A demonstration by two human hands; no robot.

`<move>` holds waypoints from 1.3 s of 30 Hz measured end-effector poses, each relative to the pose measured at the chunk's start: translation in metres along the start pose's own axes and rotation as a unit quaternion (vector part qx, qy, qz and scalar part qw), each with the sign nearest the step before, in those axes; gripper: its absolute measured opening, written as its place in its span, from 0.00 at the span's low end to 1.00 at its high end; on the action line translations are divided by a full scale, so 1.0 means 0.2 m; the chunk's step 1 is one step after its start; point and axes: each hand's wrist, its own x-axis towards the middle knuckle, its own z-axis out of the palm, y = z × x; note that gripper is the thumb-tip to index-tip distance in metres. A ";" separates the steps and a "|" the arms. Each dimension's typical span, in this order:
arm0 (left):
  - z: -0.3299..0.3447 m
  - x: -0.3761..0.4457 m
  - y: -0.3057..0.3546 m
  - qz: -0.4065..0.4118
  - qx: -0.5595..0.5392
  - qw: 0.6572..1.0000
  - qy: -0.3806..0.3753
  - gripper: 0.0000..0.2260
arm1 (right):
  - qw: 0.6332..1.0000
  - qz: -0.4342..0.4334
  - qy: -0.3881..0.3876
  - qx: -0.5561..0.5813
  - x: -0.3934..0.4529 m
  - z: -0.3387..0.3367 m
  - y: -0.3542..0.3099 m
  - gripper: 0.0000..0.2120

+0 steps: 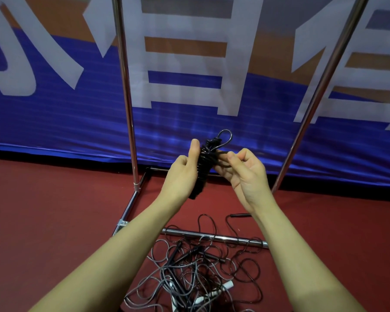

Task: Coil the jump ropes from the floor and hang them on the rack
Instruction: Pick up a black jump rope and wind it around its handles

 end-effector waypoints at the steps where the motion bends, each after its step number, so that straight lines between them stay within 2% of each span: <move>1: 0.00 0.00 -0.01 0.029 -0.009 0.999 0.013 0.36 | 1.000 -0.003 0.016 0.000 0.01 0.00 0.00 0.12; 3: 0.01 0.00 -0.03 0.088 -0.020 0.996 0.028 0.21 | 0.999 -0.008 0.046 0.004 0.02 -0.01 0.01 0.12; 7: -0.01 0.02 -0.06 0.142 0.016 0.988 0.058 0.13 | 0.998 -0.010 0.062 0.003 0.02 -0.03 0.00 0.12; 10: -0.01 0.02 -0.08 0.156 0.072 0.979 0.111 0.14 | 0.998 -0.009 0.065 0.007 0.02 -0.01 0.00 0.11; 14: 0.03 0.00 -0.07 0.188 0.162 0.960 0.129 0.14 | 0.997 -0.011 0.075 0.003 0.02 0.01 0.01 0.11; 17: 0.04 -0.02 -0.03 0.157 0.231 0.949 0.143 0.16 | 0.998 -0.002 0.063 -0.005 0.01 0.02 0.02 0.11; 20: 0.03 -0.02 0.00 0.111 0.227 0.958 0.137 0.20 | 0.999 0.003 0.039 -0.017 0.01 0.02 0.04 0.12; 26: 0.02 0.02 -0.01 0.040 0.118 0.990 0.073 0.29 | 0.999 -0.006 0.037 -0.026 0.02 0.01 0.05 0.12; 29: 0.00 0.02 0.01 -0.022 -0.002 1.000 -0.015 0.33 | 0.999 -0.017 0.037 -0.036 0.02 0.00 0.03 0.12; 32: 0.00 0.01 0.02 -0.074 -0.127 0.982 -0.118 0.35 | 0.998 -0.022 0.035 -0.044 0.01 0.00 0.01 0.12; 34: 0.00 0.02 0.01 -0.067 -0.139 0.978 -0.141 0.38 | 0.998 -0.023 0.038 -0.042 0.00 0.00 0.01 0.12; 39: -0.02 0.02 0.00 -0.059 -0.049 0.991 -0.111 0.39 | 0.998 -0.020 0.024 -0.049 -0.01 0.01 0.01 0.12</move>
